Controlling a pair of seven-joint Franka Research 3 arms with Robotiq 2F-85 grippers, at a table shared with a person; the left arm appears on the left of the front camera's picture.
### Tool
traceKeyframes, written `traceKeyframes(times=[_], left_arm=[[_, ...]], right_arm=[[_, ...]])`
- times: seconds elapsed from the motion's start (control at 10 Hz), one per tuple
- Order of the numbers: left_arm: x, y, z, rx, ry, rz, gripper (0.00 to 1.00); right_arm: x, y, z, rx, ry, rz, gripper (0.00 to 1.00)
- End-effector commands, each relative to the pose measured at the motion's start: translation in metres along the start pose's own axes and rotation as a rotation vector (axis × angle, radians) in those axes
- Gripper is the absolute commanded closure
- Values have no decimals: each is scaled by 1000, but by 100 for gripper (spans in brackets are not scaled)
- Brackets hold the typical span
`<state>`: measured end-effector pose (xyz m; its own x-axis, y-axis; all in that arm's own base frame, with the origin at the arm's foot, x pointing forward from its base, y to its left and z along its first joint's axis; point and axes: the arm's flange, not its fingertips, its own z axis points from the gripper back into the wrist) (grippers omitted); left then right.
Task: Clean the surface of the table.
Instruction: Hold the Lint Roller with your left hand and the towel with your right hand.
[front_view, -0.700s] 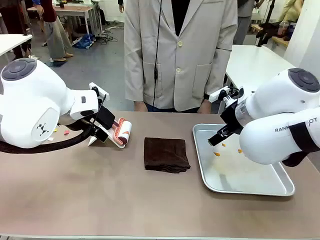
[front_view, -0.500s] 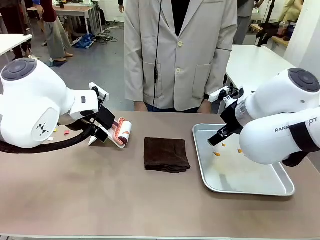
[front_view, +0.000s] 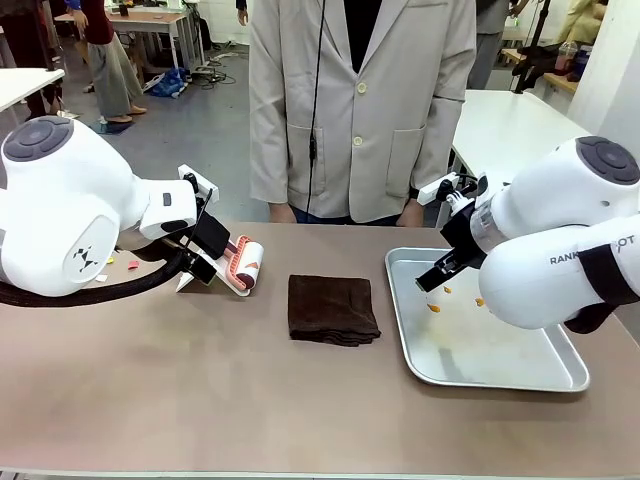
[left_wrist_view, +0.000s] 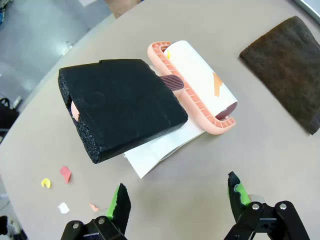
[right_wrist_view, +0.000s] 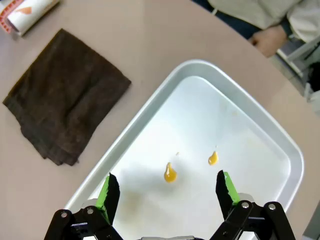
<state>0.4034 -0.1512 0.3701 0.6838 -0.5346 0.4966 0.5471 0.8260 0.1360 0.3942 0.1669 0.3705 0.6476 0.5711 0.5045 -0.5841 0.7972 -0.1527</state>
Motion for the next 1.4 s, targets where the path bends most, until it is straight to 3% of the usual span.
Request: traceKeyframes(times=[0.0,0.5,0.7,1.0,1.1,1.3], left_arm=[[0,0,0,0,0,-1,0],[0,0,0,0,0,0,0],[-12,3,28,-15,90,18,0],[-26,13,94,-231,94,183,0],[-33,20,113,-300,30,191,0],[-65,59,151,-495,-96,227,0]], right_arm=[[0,0,0,0,-1,0,0],[-7,3,8,31,3,20,0],[-15,1,25,129,6,-39,0],[-31,-15,76,249,116,-356,0],[-39,-23,92,322,145,-406,0],[-73,-68,128,616,150,-571,0]])
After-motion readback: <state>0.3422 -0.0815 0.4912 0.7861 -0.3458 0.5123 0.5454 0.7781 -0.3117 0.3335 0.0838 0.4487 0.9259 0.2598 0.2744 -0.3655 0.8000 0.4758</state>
